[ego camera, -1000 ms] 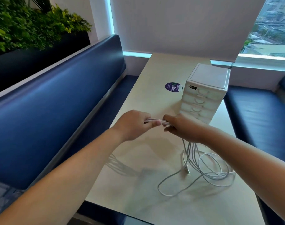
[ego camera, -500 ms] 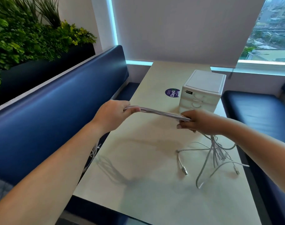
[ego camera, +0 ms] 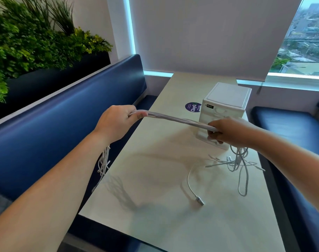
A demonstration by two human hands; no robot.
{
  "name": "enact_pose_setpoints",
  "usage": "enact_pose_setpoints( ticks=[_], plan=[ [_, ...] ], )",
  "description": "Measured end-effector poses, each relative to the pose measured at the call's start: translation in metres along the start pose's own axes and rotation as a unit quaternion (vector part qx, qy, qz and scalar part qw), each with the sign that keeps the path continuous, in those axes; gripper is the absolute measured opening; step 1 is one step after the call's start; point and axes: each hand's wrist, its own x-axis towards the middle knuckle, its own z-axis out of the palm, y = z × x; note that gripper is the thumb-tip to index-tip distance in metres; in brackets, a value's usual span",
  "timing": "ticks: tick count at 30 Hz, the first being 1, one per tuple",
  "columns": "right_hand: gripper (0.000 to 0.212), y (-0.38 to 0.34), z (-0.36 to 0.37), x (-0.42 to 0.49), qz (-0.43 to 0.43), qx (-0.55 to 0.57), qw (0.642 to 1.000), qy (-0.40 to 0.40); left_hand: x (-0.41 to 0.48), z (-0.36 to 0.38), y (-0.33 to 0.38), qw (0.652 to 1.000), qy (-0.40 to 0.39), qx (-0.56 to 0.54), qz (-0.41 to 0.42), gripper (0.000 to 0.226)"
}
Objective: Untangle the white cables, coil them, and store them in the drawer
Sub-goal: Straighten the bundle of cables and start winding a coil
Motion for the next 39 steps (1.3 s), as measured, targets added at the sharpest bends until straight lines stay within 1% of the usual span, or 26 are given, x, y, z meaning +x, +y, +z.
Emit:
enact_pose_setpoints(
  ticks=[1, 2, 4, 6, 8, 10, 12, 13, 15, 18, 22, 25, 26, 27, 30, 31, 34, 35, 37, 39],
  plan=[
    [0.02, 0.002, 0.001, 0.0, -0.002, 0.044, 0.999, -0.013, 0.0, 0.0, 0.001, 1.0, 0.004, -0.004, 0.0, 0.06],
    [0.021, 0.003, 0.002, 0.0, -0.008, 0.113, 0.993, -0.031, 0.0, 0.0, 0.001, 1.0, 0.009, -0.009, -0.003, 0.059],
    [0.022, 0.003, 0.003, -0.002, -0.029, 0.242, 0.969, -0.045, -0.001, 0.0, 0.0, 1.0, 0.011, -0.017, -0.014, 0.057],
    [0.024, 0.002, 0.006, -0.005, -0.05, 0.279, 0.958, -0.036, -0.003, 0.003, -0.004, 0.999, -0.004, -0.023, -0.022, 0.058],
    [0.028, 0.002, 0.012, -0.008, -0.052, 0.278, 0.958, -0.044, -0.008, 0.008, -0.008, 0.999, -0.029, -0.023, -0.029, 0.058],
    [0.032, 0.004, 0.015, -0.01, -0.032, 0.228, 0.971, -0.06, -0.013, 0.015, -0.011, 0.997, -0.061, -0.018, -0.04, 0.059],
    [0.037, 0.006, 0.017, -0.009, -0.014, 0.172, 0.983, -0.065, -0.019, 0.024, -0.013, 0.993, -0.094, -0.011, -0.066, 0.061],
    [0.039, 0.006, 0.019, -0.008, -0.01, 0.162, 0.985, -0.061, -0.022, 0.029, -0.014, 0.991, -0.108, -0.01, -0.082, 0.062],
    [0.046, 0.009, 0.024, -0.005, -0.005, 0.195, 0.979, -0.059, -0.027, 0.038, -0.017, 0.987, -0.125, -0.013, -0.101, 0.062],
    [0.055, 0.017, 0.033, -0.004, 0.0, 0.311, 0.948, -0.07, -0.031, 0.047, -0.022, 0.987, -0.133, -0.02, -0.089, 0.062],
    [0.053, 0.021, 0.036, -0.006, -0.038, 0.348, 0.932, -0.095, -0.036, 0.053, -0.027, 0.989, -0.137, 0.019, -0.047, 0.061],
    [0.055, 0.021, 0.039, -0.009, -0.062, 0.408, 0.901, -0.136, -0.04, 0.055, -0.031, 0.988, -0.148, 0.05, -0.02, 0.058],
    [0.055, 0.021, 0.04, -0.01, -0.067, 0.412, 0.898, -0.143, -0.041, 0.056, -0.031, 0.987, -0.147, 0.06, -0.014, 0.057],
    [0.053, 0.021, 0.041, -0.009, -0.067, 0.4, 0.903, -0.142, -0.041, 0.058, -0.032, 0.987, -0.143, 0.068, -0.009, 0.056],
    [0.046, 0.018, 0.042, -0.007, -0.06, 0.322, 0.937, -0.121, -0.042, 0.06, -0.035, 0.988, -0.138, 0.066, -0.009, 0.054],
    [0.045, 0.018, 0.042, -0.006, -0.061, 0.326, 0.936, -0.122, -0.042, 0.061, -0.036, 0.989, -0.139, 0.058, -0.013, 0.055],
    [0.039, 0.016, 0.042, -0.008, -0.047, 0.421, 0.896, -0.133, -0.042, 0.064, -0.038, 0.989, -0.142, 0.039, -0.024, 0.055],
    [0.038, 0.014, 0.042, -0.008, -0.043, 0.434, 0.891, -0.128, -0.042, 0.066, -0.038, 0.988, -0.146, 0.035, -0.028, 0.057],
    [0.039, 0.01, 0.043, -0.007, -0.041, 0.432, 0.894, -0.113, -0.045, 0.069, -0.04, 0.985, -0.164, 0.028, -0.047, 0.062],
    [0.04, 0.008, 0.044, -0.005, -0.042, 0.407, 0.907, -0.101, -0.048, 0.072, -0.042, 0.977, -0.197, 0.004, -0.081, 0.066]
  ],
)
